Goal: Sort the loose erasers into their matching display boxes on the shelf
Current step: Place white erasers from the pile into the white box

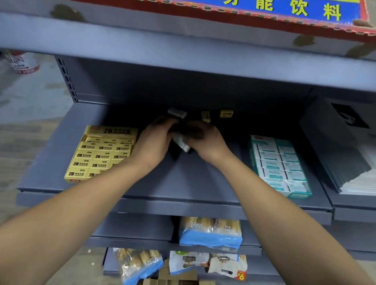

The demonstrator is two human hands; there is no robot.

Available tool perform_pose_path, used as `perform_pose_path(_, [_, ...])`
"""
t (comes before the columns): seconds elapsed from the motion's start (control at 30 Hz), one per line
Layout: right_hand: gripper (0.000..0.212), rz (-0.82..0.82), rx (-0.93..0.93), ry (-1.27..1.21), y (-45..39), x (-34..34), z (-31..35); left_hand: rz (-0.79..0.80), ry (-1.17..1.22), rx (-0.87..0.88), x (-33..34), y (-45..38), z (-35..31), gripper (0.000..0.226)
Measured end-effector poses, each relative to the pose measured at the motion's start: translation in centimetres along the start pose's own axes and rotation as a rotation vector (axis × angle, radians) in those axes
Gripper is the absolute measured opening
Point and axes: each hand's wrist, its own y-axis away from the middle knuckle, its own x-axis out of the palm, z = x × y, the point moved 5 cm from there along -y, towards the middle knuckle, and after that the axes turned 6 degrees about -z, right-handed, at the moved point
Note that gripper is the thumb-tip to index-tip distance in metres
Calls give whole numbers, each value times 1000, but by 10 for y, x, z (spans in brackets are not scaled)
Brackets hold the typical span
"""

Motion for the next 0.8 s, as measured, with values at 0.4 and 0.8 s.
perform_pose_path(0.4, [29,-171,-87,15,19,-18,-5,91,105,29,14,5,-6,25])
perform_pose_path(0.8, [23,-311,-333,398,60,-75,-23,156,247,132,45,9,-53,39])
